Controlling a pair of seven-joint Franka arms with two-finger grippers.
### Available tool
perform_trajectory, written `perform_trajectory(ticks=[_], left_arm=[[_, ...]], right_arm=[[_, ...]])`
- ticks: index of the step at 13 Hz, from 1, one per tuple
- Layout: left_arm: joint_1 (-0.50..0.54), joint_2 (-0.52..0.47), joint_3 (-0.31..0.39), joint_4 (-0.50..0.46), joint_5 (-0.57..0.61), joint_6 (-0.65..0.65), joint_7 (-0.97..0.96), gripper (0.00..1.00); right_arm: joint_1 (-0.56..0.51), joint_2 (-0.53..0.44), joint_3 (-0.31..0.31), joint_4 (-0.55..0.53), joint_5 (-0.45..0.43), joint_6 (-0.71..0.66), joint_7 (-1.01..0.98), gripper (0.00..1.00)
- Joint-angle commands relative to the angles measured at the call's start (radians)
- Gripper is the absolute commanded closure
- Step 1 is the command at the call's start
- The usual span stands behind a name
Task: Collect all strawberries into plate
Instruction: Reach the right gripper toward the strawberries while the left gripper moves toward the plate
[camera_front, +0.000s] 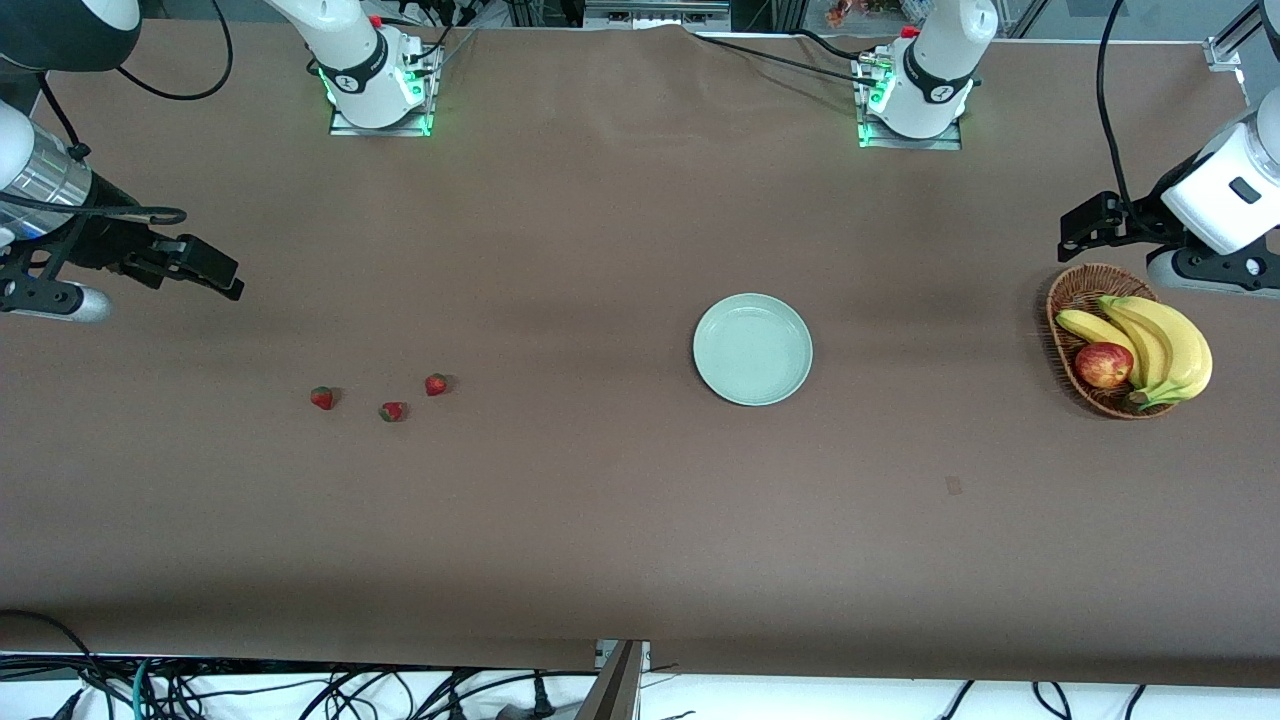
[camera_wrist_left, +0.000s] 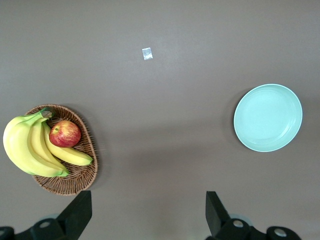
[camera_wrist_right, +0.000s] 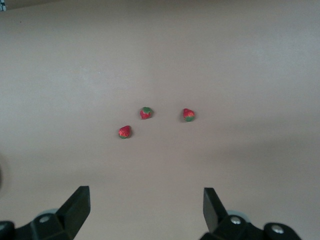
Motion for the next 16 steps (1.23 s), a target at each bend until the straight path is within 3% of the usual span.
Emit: perform_trajectory(ticks=[1, 13, 16], left_arm=[[0.0, 0.002, -0.003, 0.013, 0.007, -0.022, 0.004, 0.0], [-0.014, 0.008, -0.034, -0.024, -0.013, -0.008, -0.047, 0.0], [0.018, -0.001, -0.028, -0.021, -0.011, -0.011, 0.007, 0.0]], right_arm=[[-0.002, -0.03, 0.009, -0.038, 0.012, 0.006, 0.009, 0.0], [-0.002, -0.018, 0.002, 0.029, -0.031, 0.0, -0.012, 0.0], [0.004, -0.024, 0.012, 0.029, -0.065, -0.095, -0.299, 0.0]])
